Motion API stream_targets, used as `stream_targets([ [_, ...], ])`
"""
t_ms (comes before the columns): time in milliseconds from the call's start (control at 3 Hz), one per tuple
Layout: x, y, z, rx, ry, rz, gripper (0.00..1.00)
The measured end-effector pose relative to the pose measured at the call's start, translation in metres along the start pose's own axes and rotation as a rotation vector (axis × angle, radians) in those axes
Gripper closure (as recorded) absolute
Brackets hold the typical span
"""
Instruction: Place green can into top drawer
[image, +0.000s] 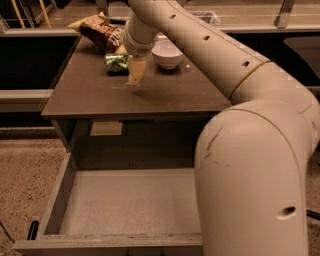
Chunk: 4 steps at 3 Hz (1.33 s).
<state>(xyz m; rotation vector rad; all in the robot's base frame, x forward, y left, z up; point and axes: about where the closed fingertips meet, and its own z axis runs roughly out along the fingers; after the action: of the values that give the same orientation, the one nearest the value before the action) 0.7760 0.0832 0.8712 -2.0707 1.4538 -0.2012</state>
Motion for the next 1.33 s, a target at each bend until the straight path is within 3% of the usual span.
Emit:
stream_targets([
  [333,-0.007,-0.007,0.025,-0.018,-0.051,0.015,0.32],
  [1333,-0.016,-0.026,0.047,0.03,-0.039,-0.018,0.33],
])
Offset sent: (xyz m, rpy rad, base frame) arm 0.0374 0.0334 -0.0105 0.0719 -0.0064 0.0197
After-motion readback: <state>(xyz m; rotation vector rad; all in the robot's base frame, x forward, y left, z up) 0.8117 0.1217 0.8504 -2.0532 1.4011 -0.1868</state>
